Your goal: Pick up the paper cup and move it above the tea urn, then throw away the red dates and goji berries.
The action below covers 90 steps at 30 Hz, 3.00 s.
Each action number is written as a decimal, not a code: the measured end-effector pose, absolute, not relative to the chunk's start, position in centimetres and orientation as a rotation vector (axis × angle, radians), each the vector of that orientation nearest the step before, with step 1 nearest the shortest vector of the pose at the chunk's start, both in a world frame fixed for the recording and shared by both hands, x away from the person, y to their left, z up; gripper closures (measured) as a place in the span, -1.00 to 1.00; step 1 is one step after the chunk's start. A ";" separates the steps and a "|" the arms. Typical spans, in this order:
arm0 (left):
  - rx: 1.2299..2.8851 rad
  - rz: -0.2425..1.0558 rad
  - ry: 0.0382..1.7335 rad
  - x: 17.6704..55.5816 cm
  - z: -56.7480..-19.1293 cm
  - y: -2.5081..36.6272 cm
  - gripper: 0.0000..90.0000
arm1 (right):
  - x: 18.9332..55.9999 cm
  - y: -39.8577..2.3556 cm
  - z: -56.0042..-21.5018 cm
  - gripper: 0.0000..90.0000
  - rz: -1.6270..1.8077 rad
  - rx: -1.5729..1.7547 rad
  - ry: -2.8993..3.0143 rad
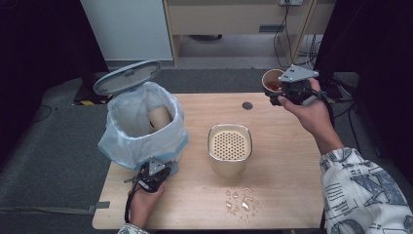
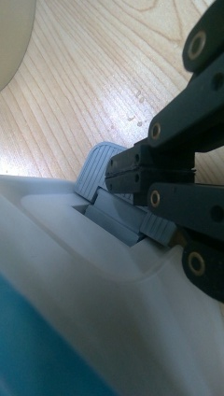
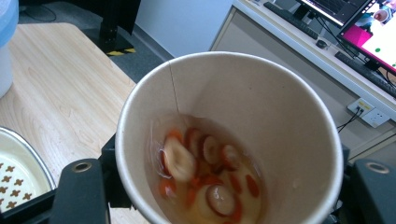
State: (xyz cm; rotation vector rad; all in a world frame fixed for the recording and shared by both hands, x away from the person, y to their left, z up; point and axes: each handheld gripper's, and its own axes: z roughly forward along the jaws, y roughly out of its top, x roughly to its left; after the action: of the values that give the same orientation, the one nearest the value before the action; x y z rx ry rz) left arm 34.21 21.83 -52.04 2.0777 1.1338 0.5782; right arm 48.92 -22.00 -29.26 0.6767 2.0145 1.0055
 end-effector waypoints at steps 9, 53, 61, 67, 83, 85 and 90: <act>2.077 0.579 1.135 34.2 -52.0 21.8 0.99 | 48.8 -21.0 -28.7 -0.33 1.025 0.646 2.026; 2.079 0.580 1.132 34.2 -52.0 21.8 0.99 | 47.4 -17.5 -28.5 -0.33 0.952 0.455 2.060; 2.079 0.580 1.133 34.2 -52.0 21.8 0.99 | 47.1 -17.1 -28.7 -0.33 0.917 0.409 2.072; 2.078 0.579 1.133 34.2 -52.0 21.8 0.99 | 47.0 -17.3 -29.1 -0.33 0.904 0.403 2.074; 2.077 0.577 1.134 34.2 -52.0 21.9 0.99 | 46.5 -16.3 -28.8 -0.33 0.788 0.273 2.067; 2.077 0.577 1.134 34.2 -52.0 21.9 0.99 | 46.5 -16.2 -28.7 -0.33 0.784 0.271 2.067; 2.077 0.577 1.135 34.2 -52.0 21.9 0.99 | 46.3 -15.9 -28.6 -0.33 0.768 0.243 2.058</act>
State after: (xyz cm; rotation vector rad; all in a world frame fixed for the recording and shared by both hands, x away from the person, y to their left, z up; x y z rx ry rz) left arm 34.23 21.87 -52.04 2.0766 1.1348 0.5767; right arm 46.35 -15.85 -28.60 0.2429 2.0580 0.7681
